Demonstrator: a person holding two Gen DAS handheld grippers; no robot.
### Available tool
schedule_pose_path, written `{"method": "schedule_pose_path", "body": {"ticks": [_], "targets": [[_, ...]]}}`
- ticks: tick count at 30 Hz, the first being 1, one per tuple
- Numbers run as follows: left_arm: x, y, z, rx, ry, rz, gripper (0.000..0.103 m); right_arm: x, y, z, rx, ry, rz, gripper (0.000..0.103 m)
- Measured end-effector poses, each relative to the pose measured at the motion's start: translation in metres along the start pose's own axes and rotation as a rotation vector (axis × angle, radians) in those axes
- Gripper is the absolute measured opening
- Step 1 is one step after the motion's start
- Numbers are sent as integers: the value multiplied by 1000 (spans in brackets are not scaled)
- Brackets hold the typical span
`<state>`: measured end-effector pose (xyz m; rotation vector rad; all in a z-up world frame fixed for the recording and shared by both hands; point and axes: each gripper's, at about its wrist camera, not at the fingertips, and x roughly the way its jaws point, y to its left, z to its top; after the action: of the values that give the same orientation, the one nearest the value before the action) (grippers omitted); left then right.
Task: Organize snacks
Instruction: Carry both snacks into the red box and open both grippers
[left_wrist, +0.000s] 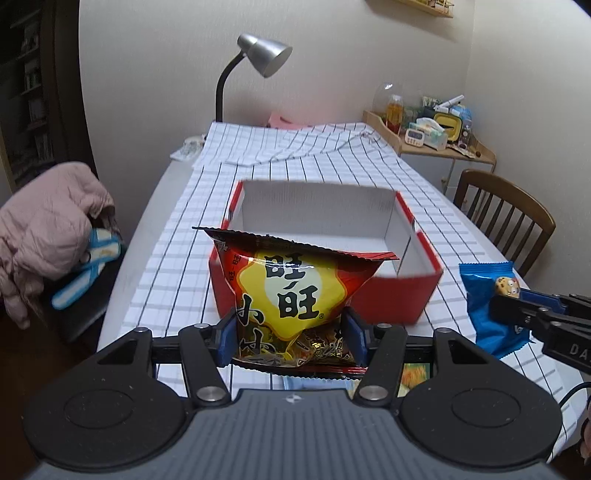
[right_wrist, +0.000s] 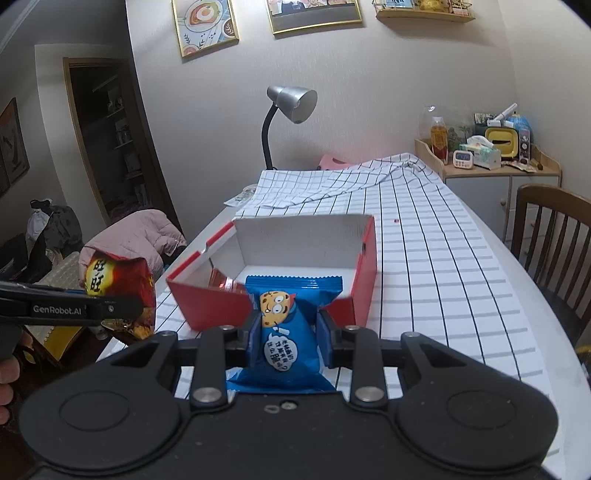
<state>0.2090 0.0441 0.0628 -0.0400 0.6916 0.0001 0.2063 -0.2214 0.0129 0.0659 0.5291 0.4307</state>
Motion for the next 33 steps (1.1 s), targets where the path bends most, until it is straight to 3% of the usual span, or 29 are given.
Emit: {"method": "schedule_pose_path", "body": {"ticks": [14,25,33], "targets": [[64,-11,66,57,3,56,57,65,2,51,-80,1,-66,30],[135,-13,102,60,106,68,57,137,-6,70,-67,117,-46,30],[188,-11,105,49,224,47,57,188,-17,71,-55,226,-48,30]]}}
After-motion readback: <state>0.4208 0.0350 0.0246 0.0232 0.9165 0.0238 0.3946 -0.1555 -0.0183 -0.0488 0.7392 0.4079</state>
